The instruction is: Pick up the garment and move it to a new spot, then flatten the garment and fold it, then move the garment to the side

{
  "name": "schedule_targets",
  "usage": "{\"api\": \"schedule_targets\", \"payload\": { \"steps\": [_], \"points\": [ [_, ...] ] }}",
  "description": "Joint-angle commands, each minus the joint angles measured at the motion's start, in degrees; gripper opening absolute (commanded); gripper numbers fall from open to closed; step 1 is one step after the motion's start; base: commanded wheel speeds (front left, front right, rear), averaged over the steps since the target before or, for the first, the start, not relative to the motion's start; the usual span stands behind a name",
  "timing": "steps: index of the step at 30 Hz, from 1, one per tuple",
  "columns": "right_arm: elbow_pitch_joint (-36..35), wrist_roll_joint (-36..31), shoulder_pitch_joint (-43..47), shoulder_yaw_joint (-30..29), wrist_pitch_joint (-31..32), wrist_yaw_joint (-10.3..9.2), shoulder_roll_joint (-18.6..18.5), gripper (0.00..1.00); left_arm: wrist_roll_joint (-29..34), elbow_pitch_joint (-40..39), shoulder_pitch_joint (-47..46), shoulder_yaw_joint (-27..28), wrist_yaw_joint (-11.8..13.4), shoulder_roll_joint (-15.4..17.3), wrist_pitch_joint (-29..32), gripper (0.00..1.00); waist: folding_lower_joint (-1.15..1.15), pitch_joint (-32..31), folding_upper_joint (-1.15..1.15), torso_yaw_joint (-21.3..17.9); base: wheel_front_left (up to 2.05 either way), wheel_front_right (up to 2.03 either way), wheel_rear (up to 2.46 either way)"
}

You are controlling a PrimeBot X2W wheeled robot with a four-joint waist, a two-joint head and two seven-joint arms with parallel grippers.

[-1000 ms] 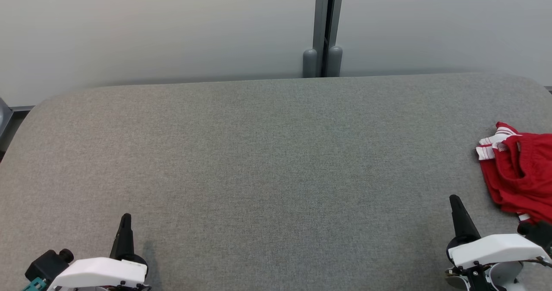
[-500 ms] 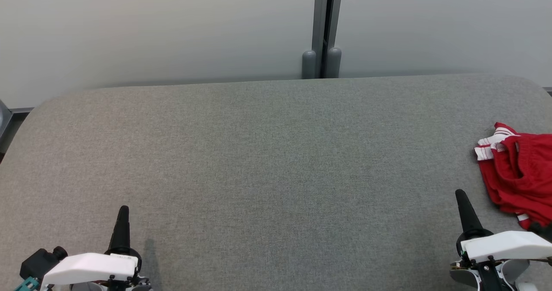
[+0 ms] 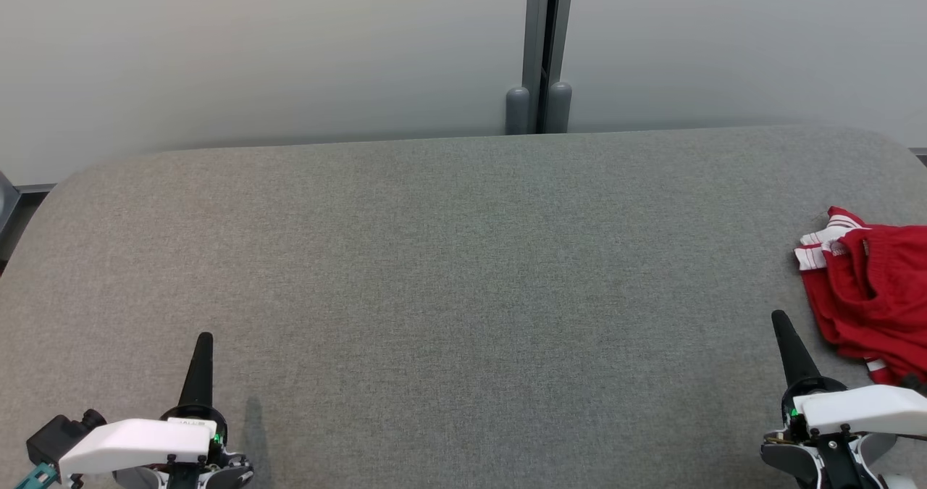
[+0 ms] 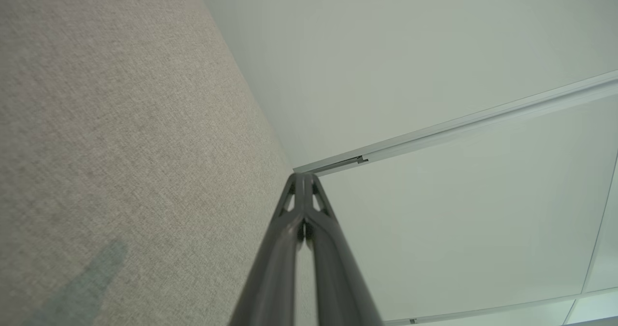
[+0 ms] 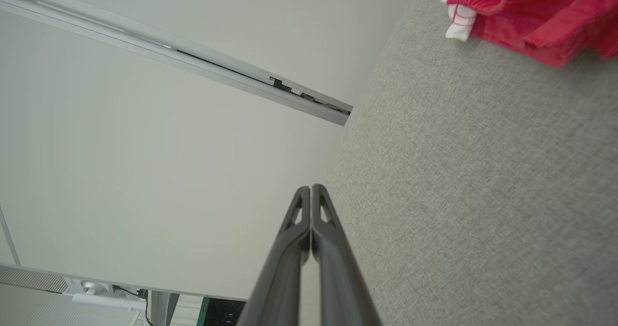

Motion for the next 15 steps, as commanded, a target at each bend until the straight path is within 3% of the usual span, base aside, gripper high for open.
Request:
{"api": "schedule_targets", "payload": {
  "steps": [1, 15],
  "points": [
    [-0.87, 1.72, 0.20, -0.45, 0.53, 0.01, -0.56, 0.00, -1.63, -0.89, -1.62, 0.42, -0.34, 0.40, 0.32, 0.00, 0.00, -0.03, 0.00, -0.02, 0.00, 0.00, 0.00],
    [-2.68, 9.03, 0.61, -1.27, 2.31, 0.01, -0.64, 0.00, -8.34, -2.34, -1.85, 0.87, -1.08, 0.45, 2.08, 0.00, 0.00, -0.27, 0.00, -0.15, 0.00, 0.00, 0.00]
  ]
}}
